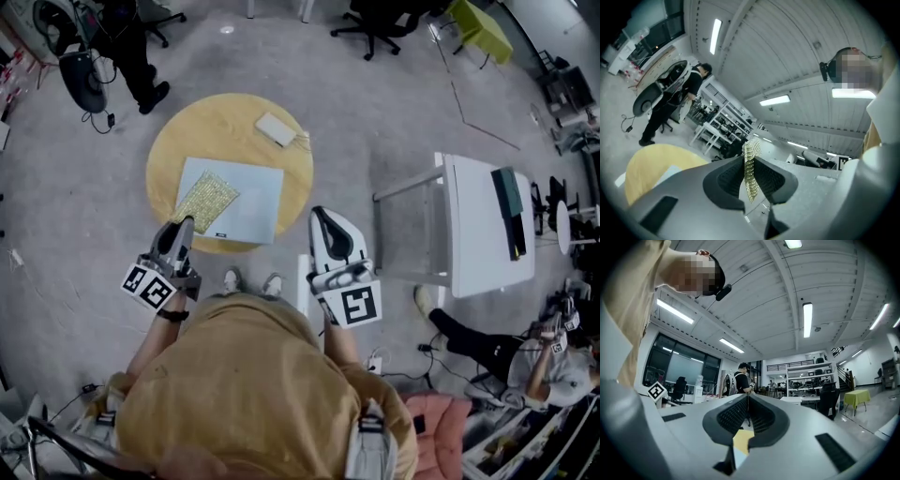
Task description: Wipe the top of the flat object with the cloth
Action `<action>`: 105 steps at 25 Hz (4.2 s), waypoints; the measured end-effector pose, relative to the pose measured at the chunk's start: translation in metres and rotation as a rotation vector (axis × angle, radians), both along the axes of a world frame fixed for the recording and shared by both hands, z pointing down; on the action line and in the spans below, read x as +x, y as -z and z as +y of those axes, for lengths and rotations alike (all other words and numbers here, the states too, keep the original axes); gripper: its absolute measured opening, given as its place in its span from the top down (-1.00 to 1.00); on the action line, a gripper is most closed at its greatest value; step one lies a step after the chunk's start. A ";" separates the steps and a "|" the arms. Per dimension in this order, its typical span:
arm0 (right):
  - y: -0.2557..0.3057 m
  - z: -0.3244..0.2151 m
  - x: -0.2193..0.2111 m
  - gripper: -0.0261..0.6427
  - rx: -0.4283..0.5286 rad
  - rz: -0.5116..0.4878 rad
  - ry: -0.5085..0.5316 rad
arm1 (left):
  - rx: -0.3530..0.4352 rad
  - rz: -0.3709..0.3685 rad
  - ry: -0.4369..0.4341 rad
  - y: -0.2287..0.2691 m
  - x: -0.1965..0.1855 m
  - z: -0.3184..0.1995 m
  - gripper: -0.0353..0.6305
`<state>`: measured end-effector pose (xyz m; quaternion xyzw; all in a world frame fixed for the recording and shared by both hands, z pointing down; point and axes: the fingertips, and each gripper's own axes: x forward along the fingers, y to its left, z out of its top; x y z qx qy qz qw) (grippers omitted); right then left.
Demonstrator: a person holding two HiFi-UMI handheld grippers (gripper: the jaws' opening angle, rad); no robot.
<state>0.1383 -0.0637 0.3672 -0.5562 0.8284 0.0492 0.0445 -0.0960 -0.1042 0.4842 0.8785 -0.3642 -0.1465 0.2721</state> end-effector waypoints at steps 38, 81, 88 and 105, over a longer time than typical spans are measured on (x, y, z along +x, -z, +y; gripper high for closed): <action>-0.047 -0.010 0.044 0.92 -0.127 0.058 0.182 | -0.578 -0.006 0.078 -0.259 0.133 0.041 0.71; -0.018 -0.017 -0.033 0.92 -0.089 0.050 0.147 | -0.527 -0.180 0.422 -0.257 -0.134 -0.014 0.71; -0.018 -0.010 -0.032 0.92 -0.089 0.051 0.117 | -0.514 -0.219 0.436 -0.255 -0.152 -0.015 0.71; -0.013 -0.001 -0.011 0.92 -0.060 0.033 0.057 | -0.289 -0.527 0.443 -0.191 -0.195 -0.062 0.71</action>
